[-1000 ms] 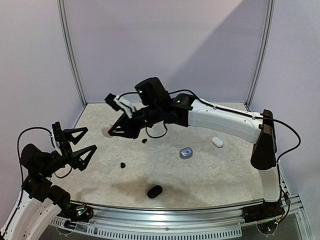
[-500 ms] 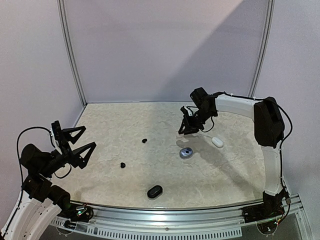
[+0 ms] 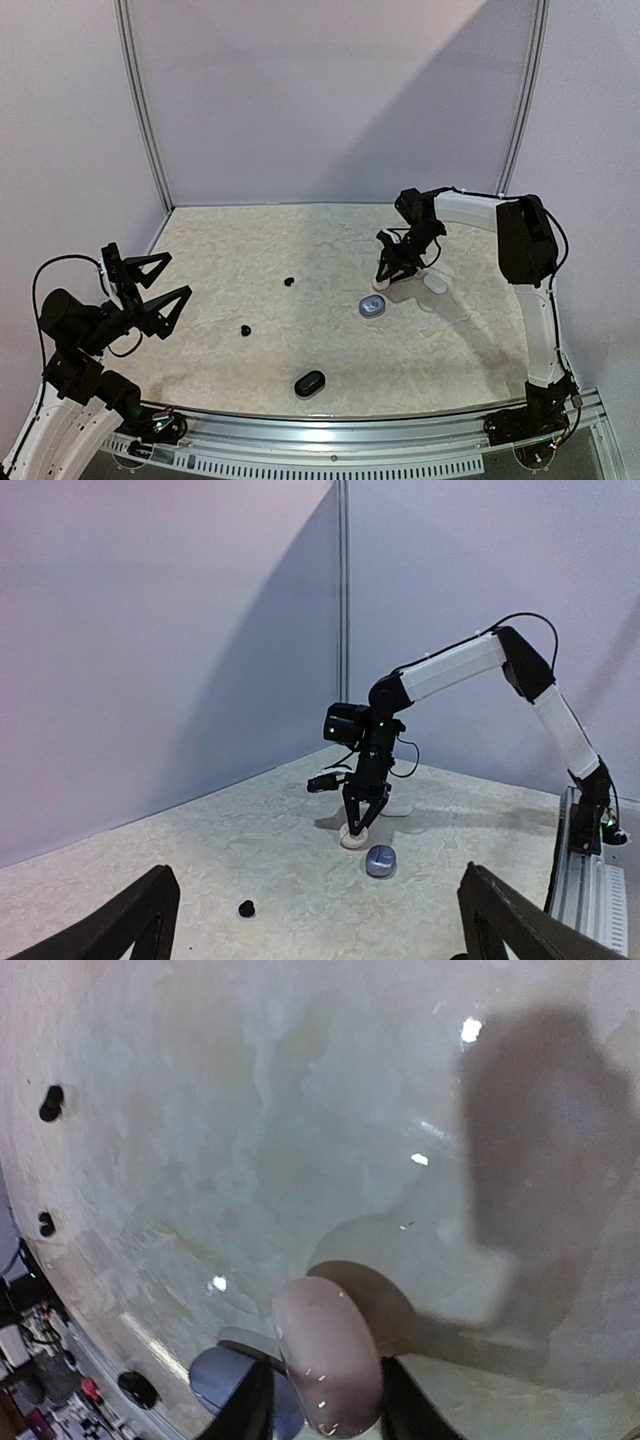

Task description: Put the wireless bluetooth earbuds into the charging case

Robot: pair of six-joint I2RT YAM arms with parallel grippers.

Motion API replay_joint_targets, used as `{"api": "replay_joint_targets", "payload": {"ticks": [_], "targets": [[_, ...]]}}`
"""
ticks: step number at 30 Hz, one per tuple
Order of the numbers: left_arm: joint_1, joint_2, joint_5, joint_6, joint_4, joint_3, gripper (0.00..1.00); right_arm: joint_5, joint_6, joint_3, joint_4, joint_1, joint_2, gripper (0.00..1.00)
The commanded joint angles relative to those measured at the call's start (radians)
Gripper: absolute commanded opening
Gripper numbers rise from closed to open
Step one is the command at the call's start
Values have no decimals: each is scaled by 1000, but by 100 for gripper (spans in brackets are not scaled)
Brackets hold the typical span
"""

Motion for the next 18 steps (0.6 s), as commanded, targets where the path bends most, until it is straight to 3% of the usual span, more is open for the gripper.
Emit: {"api": "replay_joint_targets", "payload": {"ticks": [1,7,9,13,16,18], "targets": [[8,-16,12,7,-15,3,99,85,-39,58,-90,-5,58,43],[8,-17,17,6,-13,3,99,198,-63,141,-131,-4,42,77],[8,-17,19,6,-12,3,99,262,-75,183,-138,-3,18,98],[9,-18,20,6,-12,3,99,336,-121,101,56,47,-123,99],[9,-15,20,8,-12,1,99,415,-256,-129,372,154,-322,99],[10,-13,19,10,-12,3,99,388,-403,-300,623,243,-433,99]]}}
